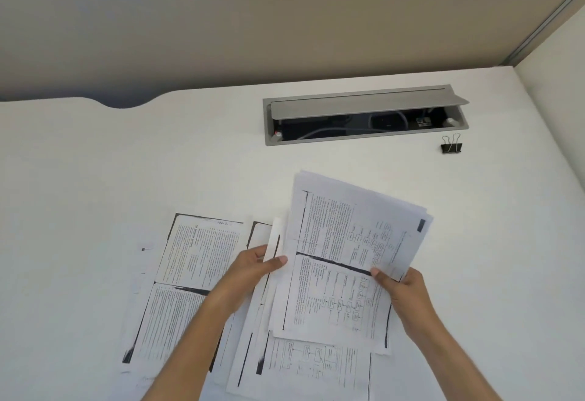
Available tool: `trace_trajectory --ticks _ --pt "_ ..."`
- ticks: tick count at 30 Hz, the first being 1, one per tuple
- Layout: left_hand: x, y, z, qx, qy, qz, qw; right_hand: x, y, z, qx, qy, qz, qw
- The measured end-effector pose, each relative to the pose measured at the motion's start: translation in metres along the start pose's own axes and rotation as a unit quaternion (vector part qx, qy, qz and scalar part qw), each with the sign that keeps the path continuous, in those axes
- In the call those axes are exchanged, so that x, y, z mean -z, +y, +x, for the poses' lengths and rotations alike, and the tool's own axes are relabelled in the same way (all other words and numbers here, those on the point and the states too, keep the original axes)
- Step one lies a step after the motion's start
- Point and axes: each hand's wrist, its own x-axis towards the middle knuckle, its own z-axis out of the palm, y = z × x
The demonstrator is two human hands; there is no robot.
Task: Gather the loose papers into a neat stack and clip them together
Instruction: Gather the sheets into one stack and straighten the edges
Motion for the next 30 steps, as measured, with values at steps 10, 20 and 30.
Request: trace_trajectory --ticks 10,20,30 --pt "-0.03 -0.006 -0.043 -0.067 0.022 0.015 0.997 -0.011 0.001 -0.019 0.066 -0.031 -0.008 0.997" --pt "-0.034 0.031 -0.105 -0.246 0.036 -0.009 0.969 -0.002 -0.079 -0.046 0.125 -0.143 0.1 0.977" --pt "-0.027 0.038 -0.138 -0.373 0.074 -0.086 0.921 -0.029 -0.097 -0.102 0.27 -0.078 0.138 0.95"
